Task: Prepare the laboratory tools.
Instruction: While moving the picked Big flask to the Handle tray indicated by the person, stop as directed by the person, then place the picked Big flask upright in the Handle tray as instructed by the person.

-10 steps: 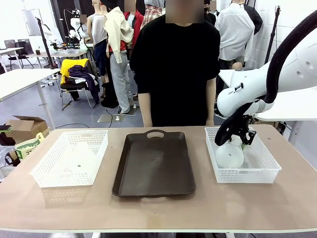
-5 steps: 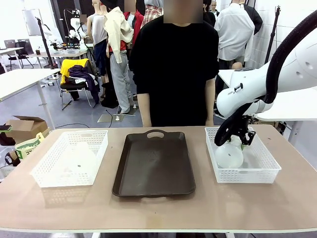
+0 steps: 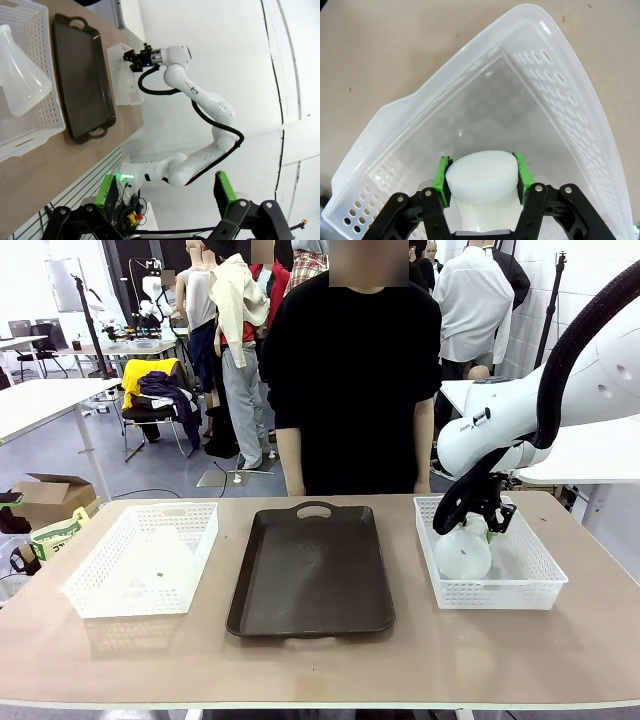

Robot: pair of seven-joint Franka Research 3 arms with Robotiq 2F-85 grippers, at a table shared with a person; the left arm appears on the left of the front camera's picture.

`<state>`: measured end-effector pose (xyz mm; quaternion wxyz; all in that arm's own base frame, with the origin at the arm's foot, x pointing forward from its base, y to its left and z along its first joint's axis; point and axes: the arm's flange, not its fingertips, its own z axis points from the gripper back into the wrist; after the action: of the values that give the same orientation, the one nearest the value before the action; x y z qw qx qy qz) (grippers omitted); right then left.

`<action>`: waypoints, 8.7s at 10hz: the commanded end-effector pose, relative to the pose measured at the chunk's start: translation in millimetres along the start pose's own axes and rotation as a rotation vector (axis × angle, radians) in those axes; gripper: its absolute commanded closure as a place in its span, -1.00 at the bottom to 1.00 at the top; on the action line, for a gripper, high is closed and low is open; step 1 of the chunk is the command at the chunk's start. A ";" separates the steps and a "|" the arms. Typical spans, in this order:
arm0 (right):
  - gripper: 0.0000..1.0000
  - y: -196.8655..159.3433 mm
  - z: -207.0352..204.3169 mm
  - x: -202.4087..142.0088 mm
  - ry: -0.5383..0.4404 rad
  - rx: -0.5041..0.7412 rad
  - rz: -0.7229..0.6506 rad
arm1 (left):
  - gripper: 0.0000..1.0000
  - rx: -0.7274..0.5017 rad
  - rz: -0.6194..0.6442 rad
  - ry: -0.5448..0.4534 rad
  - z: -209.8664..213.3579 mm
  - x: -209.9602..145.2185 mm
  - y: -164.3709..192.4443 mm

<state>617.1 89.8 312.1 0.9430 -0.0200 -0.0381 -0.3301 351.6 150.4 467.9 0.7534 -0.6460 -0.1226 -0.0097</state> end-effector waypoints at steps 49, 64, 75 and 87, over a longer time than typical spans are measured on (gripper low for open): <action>1.00 208.8 188.6 -189.6 -0.258 0.338 1.110 | -1.00 -0.001 -0.005 0.007 2.2 -1.6 -1.3; 1.00 220.0 168.7 -192.2 -0.220 0.324 1.115 | -1.00 -0.001 -0.005 0.007 2.2 -1.6 -1.3; 1.00 220.0 168.7 -192.2 -0.220 0.324 1.115 | -1.00 -0.001 -0.005 0.007 2.2 -1.6 -1.3; 1.00 220.0 168.7 -192.2 -0.220 0.324 1.115 | -1.00 -0.001 -0.005 0.007 2.2 -1.6 -1.3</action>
<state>596.5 394.2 462.8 0.9565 0.0723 -0.1689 0.2266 351.7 149.9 467.8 0.7538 -0.6455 -0.1221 -0.0099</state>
